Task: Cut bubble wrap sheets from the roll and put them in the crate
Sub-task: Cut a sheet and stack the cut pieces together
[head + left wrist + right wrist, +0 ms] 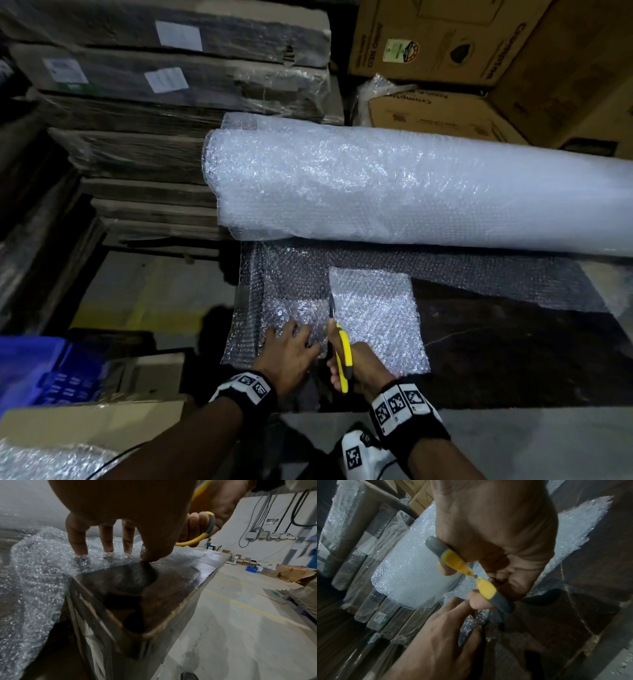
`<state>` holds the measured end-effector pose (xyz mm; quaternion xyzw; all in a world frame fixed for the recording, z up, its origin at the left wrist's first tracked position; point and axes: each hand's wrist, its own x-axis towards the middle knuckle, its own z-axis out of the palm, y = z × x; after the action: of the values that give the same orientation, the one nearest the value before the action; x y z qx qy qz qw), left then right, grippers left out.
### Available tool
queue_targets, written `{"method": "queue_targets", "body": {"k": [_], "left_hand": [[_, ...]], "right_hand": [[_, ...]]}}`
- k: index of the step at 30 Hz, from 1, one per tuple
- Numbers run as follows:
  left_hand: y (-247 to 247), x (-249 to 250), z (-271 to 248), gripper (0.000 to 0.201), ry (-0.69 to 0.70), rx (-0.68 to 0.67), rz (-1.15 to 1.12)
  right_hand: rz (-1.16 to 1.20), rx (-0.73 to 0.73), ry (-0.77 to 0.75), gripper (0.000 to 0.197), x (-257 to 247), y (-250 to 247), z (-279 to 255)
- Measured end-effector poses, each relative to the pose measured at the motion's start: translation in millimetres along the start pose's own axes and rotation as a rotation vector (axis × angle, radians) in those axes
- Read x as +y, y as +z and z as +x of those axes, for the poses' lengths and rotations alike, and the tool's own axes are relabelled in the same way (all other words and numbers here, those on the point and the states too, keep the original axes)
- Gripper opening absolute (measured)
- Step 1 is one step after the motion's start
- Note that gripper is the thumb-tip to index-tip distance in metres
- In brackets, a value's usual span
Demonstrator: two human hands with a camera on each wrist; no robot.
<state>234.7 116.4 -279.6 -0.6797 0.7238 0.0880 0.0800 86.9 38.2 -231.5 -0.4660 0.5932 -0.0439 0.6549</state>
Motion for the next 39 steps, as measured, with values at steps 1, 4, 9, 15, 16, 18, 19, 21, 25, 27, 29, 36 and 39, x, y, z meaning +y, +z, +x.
{"method": "queue_targets", "body": {"k": [1, 4, 9, 15, 16, 18, 19, 21, 25, 27, 29, 36, 39], "left_hand": [[0, 0, 0, 0.05, 0.002, -0.015, 0.002], [1, 2, 2, 0.048, -0.016, -0.009, 0.006], [-4, 4, 3, 0.048, -0.05, 0.002, -0.008], [-8, 4, 2, 0.041, -0.061, -0.019, -0.002], [-8, 4, 2, 0.042, -0.059, -0.027, -0.002], [-10, 4, 2, 0.043, -0.059, -0.037, -0.005], [-10, 4, 3, 0.045, -0.06, -0.036, -0.01], [-12, 4, 5, 0.05, -0.057, -0.049, -0.015], [-12, 4, 6, 0.046, -0.065, -0.047, -0.029], [-11, 4, 7, 0.044, -0.066, -0.05, -0.029], [-11, 4, 8, 0.047, -0.064, -0.06, -0.02], [-9, 4, 9, 0.044, -0.053, -0.066, -0.018], [-11, 4, 9, 0.042, -0.058, -0.066, -0.028]], "right_hand": [[-0.002, -0.018, 0.008, 0.078, -2, -1, -1], [0.02, -0.052, 0.014, 0.075, -8, 1, -1], [-0.002, 0.016, 0.007, 0.075, -12, 7, 4], [0.052, 0.035, -0.002, 0.07, -6, 3, 7], [0.042, 0.031, 0.0, 0.072, -7, 2, 6], [0.028, 0.014, 0.005, 0.076, -8, 2, 3], [0.031, -0.006, 0.005, 0.076, -9, 1, 1], [0.027, -0.043, 0.012, 0.077, -12, 1, -1], [-0.013, -0.021, 0.026, 0.073, -16, 2, 4], [0.008, 0.006, 0.016, 0.068, -14, 2, 8], [0.024, 0.022, -0.002, 0.063, -12, 1, 11], [-0.038, -0.056, 0.013, 0.075, -20, -8, 11], [-0.08, -0.081, 0.014, 0.075, -26, -9, 15]]}}
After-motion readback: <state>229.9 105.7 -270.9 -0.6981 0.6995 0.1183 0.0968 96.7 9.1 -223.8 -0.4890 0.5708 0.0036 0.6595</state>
